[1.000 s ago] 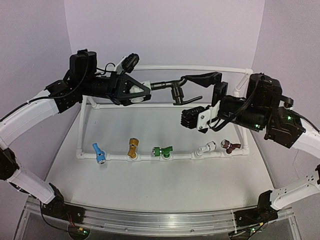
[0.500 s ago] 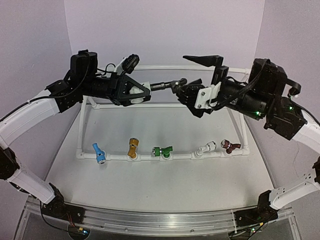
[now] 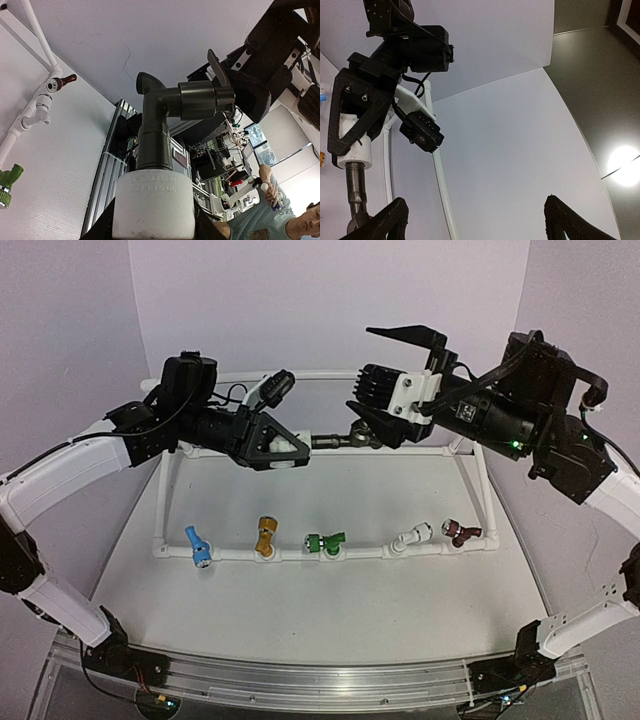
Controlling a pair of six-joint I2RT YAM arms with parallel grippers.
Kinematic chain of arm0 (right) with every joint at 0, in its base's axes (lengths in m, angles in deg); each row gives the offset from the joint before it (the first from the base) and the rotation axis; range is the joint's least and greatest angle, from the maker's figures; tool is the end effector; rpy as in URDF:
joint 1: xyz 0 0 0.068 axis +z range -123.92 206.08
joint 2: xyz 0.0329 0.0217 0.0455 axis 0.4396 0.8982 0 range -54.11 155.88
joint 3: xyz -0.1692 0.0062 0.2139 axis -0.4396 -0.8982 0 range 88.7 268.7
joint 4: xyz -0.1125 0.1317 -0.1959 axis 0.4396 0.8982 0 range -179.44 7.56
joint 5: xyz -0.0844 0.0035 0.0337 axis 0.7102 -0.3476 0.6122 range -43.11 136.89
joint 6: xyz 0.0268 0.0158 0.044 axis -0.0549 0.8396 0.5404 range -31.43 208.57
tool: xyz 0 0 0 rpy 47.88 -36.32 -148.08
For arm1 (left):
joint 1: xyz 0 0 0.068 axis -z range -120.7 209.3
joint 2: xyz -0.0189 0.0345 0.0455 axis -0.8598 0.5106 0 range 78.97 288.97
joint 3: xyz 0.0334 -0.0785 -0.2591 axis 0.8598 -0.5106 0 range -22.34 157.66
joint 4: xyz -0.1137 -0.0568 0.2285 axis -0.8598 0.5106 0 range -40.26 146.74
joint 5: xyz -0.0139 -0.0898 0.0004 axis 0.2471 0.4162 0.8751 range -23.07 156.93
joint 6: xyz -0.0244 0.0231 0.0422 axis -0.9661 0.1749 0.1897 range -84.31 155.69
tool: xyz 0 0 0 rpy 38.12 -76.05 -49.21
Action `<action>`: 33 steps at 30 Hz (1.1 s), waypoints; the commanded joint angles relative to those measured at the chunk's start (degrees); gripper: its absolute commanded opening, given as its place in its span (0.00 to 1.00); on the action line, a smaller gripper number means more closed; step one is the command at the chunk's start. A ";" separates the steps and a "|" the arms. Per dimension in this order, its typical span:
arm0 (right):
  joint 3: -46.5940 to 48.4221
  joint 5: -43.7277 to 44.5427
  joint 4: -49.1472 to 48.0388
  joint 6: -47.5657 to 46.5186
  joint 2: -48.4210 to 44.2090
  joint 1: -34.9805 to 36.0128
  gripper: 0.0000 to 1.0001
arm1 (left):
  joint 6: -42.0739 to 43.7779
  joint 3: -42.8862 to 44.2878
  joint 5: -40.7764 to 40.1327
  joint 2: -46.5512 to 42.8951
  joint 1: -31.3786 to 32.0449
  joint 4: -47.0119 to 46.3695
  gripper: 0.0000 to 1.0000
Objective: Install the water faucets
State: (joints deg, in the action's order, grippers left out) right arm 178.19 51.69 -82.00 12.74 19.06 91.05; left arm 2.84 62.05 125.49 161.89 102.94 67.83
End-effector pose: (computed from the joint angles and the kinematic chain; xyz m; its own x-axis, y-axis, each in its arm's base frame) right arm 0.1169 0.2435 0.5096 0.8575 -0.4472 -0.2544 -0.1491 0.2572 -0.9548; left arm 0.2102 -0.2425 0.4152 -0.6900 0.2672 -0.6727 0.6872 -0.0500 -0.7247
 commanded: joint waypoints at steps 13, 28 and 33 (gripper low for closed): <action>3.24 6.91 -2.23 -1.11 3.58 0.29 0.89 | 0.76 5.84 8.72 0.72 2.32 -1.78 0.00; 9.90 -13.80 17.55 12.78 -0.84 0.50 0.97 | -2.59 8.95 3.01 3.00 -0.30 -0.70 0.00; 6.13 -13.10 21.12 7.64 -1.42 0.98 0.98 | -4.75 8.31 6.41 2.52 -0.44 -3.88 0.00</action>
State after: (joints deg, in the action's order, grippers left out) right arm 186.81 40.08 -65.56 22.70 18.17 91.29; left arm 0.14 67.65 128.17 165.10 102.67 71.30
